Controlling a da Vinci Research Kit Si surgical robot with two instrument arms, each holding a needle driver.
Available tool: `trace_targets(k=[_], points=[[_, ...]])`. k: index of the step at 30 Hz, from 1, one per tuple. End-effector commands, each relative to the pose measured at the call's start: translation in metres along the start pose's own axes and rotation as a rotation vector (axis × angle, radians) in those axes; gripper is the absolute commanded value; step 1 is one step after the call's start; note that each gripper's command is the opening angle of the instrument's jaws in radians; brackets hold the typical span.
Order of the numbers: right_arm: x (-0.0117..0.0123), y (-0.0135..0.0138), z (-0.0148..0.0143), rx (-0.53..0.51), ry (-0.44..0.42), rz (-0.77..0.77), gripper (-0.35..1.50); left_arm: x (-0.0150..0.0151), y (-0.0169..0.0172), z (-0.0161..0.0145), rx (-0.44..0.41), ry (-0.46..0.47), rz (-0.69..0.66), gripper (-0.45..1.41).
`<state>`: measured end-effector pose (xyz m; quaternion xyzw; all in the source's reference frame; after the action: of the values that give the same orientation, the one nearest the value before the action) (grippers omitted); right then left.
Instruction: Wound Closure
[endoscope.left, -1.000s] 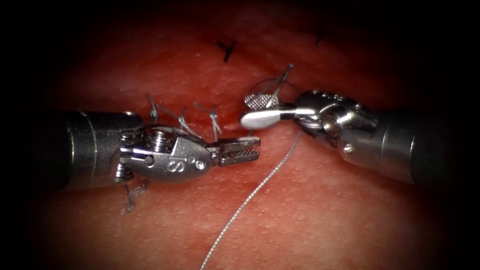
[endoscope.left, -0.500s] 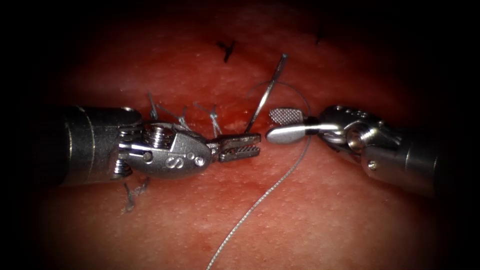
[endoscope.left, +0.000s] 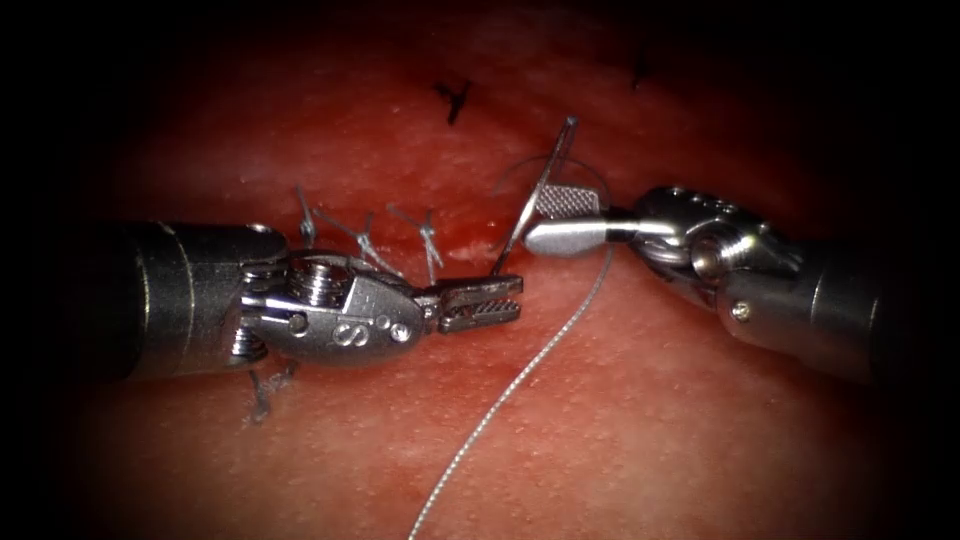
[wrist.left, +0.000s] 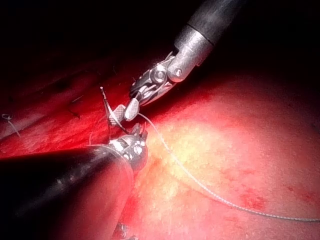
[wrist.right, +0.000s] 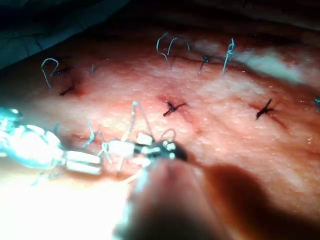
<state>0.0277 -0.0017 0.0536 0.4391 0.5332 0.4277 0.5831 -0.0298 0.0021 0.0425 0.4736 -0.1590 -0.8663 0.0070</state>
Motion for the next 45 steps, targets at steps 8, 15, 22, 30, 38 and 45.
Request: trace_targets(k=[8, 15, 22, 30, 38, 45], points=[[0.001, 0.0007, 0.0026, -0.006, 0.029, 0.017, 1.48, 0.0003, -0.0001, 0.0011, 0.005, 0.007, 0.0, -0.45], [0.0024, 0.0011, 0.0033, -0.02, 0.085, 0.062, 1.34, 0.0003, -0.0001, 0.0009, 0.004, 0.008, 0.001, -0.45], [0.0021, 0.0009, 0.0033, -0.054, 0.107, 0.105, 1.29, 0.0003, -0.0001, 0.0008, 0.006, 0.01, 0.001, -0.45], [0.0014, 0.0002, 0.0034, -0.103, 0.1, 0.133, 1.19, 0.0004, -0.0001, 0.001, 0.007, 0.009, 0.001, -0.45], [0.0016, 0.0003, 0.0027, -0.254, 0.146, 0.185, -0.35, 0.0004, -0.0001, 0.0009, 0.007, 0.009, 0.006, -0.45], [0.0027, 0.001, 0.0014, -0.287, 0.231, 0.209, -0.35, 0.0007, 0.0001, 0.0009, 0.007, 0.009, 0.007, -0.45]])
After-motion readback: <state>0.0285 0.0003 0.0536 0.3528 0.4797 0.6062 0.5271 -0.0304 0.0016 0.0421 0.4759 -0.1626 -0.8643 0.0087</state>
